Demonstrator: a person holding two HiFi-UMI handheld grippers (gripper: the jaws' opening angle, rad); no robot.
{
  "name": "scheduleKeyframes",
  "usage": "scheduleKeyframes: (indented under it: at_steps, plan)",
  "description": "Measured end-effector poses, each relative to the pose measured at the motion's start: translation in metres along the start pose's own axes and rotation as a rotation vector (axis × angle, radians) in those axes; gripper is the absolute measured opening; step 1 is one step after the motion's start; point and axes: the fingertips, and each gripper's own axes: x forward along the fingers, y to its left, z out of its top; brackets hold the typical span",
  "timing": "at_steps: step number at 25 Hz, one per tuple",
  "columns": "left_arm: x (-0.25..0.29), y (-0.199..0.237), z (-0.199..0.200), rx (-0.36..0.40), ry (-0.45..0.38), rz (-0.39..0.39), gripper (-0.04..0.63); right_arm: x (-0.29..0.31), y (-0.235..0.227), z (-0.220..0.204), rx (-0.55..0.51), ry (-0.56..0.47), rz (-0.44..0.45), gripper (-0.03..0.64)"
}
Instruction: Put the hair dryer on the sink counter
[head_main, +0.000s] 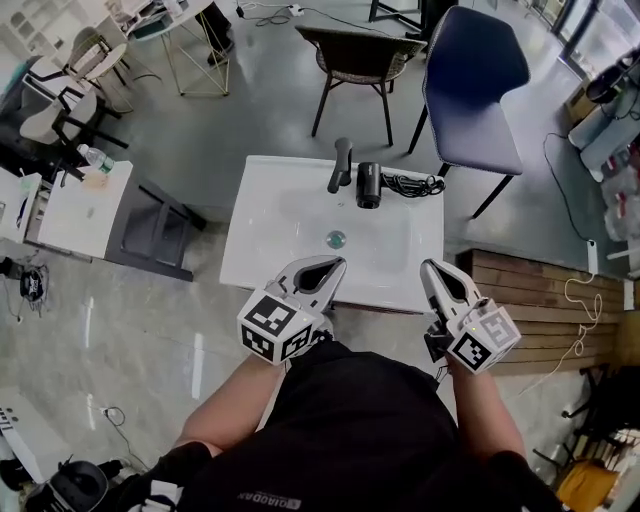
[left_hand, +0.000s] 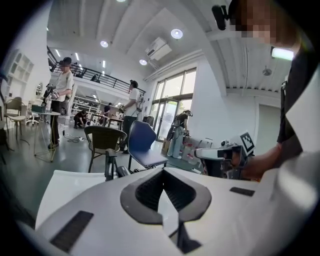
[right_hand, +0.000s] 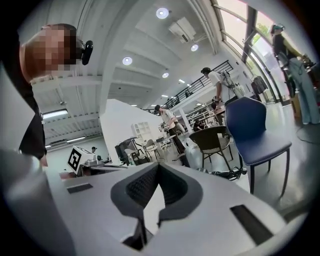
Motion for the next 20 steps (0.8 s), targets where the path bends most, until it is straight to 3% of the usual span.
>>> scheduleKeyframes:
  at_steps: [5,10,20]
  plan:
    - [-0.004,-0.054,-0.017,-0.016,-0.009,0.052,0.0,-0.049,0.007,-0.014,-0.016,0.034,0.067,0.005]
    - [-0.01,-0.113,-0.04,-0.109,-0.02,0.073,0.0,-0.105,0.014,-0.031,-0.018,0.058,0.114,0.005]
    - [-0.031,-0.189,-0.073,-0.064,0.02,0.154,0.0,-0.173,0.014,-0.054,-0.015,0.096,0.145,0.005]
